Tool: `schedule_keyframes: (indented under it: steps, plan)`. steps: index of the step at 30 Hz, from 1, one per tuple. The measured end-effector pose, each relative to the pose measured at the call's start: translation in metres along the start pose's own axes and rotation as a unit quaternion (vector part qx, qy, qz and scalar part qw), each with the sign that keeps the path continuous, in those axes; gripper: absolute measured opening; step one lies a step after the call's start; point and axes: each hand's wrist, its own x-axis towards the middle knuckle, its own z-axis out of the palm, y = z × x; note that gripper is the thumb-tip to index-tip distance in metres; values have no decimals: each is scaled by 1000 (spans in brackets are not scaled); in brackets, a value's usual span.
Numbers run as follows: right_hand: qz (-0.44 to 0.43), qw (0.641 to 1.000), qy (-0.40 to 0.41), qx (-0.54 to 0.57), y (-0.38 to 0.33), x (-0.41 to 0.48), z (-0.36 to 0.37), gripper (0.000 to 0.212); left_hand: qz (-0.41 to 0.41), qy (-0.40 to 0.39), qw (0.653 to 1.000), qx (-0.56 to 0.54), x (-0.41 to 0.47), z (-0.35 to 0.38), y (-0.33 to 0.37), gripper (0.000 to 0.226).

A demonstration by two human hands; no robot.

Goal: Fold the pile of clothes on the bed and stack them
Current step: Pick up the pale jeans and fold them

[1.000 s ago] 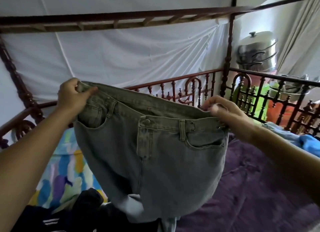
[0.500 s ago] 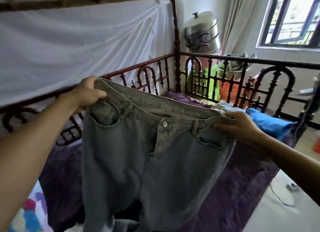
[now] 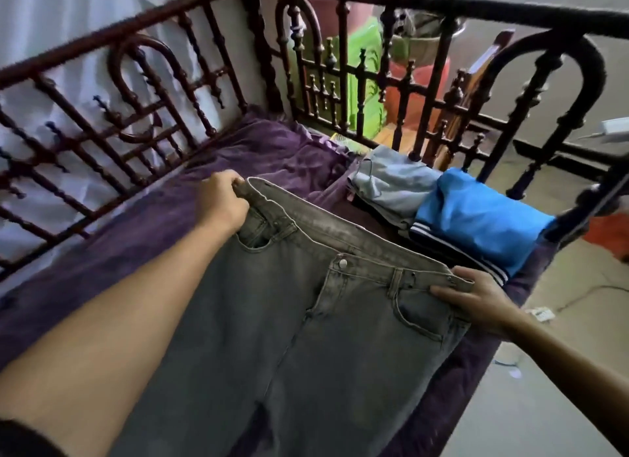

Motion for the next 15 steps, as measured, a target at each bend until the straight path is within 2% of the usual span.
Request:
schedule_keyframes:
  steps: [4,8,10,12,15]
  plan:
    - [69,993,70,-62,59,68,-43,21,-23,-58,998,-27,29,113,43,23]
    - [116,968,142,-169,121,113,-51,24,-52,-128,989,-52,42,214,61,25]
    - [141,954,128,-233,145,129,-48,27,-68,-170,981,-60,39,248,56,20]
    - [160,939,74,-295,157,139,-41,35,-77,-187,977,-61,32,264,39,19]
    - [124,899,15,-419,156,142,-26,48,-118,-192,973,-58,11,255,-3,20]
